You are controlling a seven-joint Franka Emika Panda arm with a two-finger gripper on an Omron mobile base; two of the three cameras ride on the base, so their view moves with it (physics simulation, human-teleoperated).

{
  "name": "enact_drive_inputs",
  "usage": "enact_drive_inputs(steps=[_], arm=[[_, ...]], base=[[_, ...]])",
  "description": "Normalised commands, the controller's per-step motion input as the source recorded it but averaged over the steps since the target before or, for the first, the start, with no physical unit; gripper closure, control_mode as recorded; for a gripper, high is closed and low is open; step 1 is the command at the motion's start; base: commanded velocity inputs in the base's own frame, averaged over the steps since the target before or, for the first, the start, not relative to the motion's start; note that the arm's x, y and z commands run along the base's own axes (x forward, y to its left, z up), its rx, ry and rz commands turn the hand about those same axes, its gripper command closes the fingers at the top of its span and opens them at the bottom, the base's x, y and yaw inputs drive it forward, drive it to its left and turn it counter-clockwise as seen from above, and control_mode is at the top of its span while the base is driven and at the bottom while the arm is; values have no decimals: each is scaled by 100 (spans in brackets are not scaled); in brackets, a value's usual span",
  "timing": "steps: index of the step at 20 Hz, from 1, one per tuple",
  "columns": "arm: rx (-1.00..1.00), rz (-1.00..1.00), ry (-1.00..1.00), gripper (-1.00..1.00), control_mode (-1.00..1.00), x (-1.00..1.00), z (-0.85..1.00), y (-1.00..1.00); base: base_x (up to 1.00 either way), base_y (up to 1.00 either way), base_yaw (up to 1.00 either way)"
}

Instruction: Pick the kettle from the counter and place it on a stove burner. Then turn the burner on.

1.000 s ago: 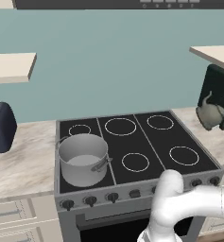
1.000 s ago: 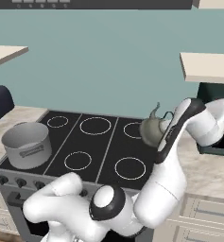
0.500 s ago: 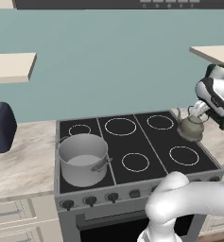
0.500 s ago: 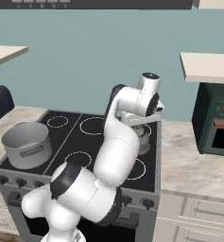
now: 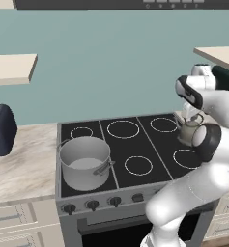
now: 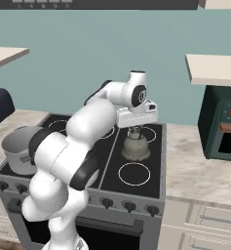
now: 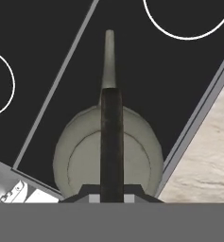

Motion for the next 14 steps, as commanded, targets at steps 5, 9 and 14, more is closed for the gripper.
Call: enact_drive_inputs(steps=[5,9,14], arm=[[0,0,0,100,-100,0,-30,0],[0,0,0,100,-100,0,-33,0],[1,0,-1,100,-100,0,-37,0]], base=[[0,0,0],[0,0,0],[0,0,0]])
